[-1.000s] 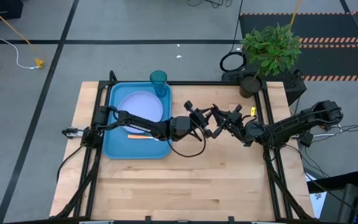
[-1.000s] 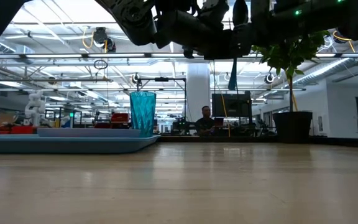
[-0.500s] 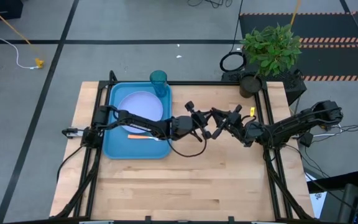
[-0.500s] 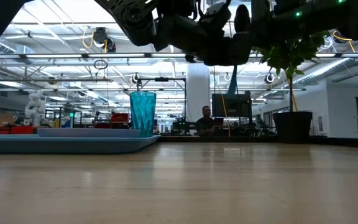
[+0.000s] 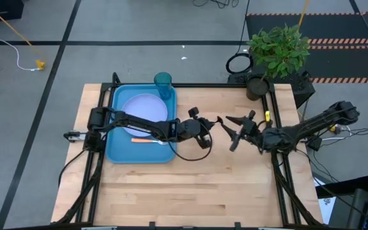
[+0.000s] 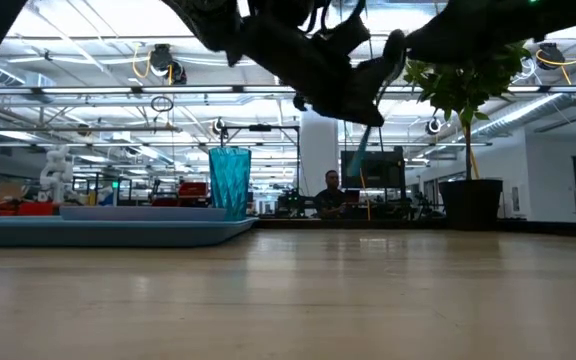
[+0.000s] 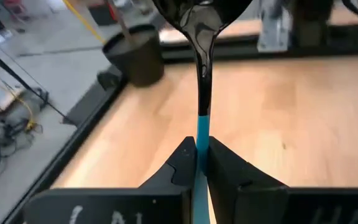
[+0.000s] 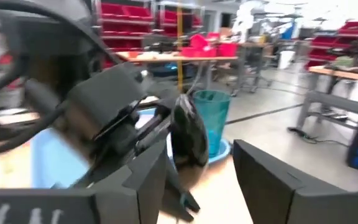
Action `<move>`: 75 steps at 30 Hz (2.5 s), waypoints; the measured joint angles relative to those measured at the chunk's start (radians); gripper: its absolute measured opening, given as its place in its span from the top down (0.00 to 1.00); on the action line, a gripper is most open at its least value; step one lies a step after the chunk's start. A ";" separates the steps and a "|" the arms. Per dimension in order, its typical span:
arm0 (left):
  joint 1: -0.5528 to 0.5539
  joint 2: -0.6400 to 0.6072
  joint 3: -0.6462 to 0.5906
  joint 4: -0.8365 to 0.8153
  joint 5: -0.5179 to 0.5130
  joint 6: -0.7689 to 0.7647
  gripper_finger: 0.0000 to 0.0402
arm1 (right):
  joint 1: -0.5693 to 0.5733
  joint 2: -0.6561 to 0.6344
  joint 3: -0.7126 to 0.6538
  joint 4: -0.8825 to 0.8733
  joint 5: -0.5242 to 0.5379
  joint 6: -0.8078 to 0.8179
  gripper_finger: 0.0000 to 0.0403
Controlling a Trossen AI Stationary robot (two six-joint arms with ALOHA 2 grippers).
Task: Pick and place plate/cup/fork/spoon on tray
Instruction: Put the blue spoon on the blue tray, then return to Home Position
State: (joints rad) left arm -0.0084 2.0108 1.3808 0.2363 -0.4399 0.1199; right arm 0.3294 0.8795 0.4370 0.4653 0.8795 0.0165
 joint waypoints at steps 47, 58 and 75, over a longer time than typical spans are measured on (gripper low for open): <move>-0.122 -0.367 -0.487 -1.023 0.348 -0.245 0.89 | 0.059 -0.241 0.000 -0.372 -0.095 -0.036 0.56; -0.110 -0.372 -0.502 -0.989 0.345 -0.231 0.87 | 0.059 -0.241 0.000 -0.372 -0.096 -0.039 0.56; -0.098 -0.617 -0.426 -0.905 0.316 -0.066 0.84 | 0.059 -0.241 -0.001 -0.362 -0.189 -0.085 0.56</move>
State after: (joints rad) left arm -0.1067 1.3934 0.9550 -0.6684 -0.1234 0.0537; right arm 0.3882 0.6386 0.4364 0.1028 0.6908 -0.0685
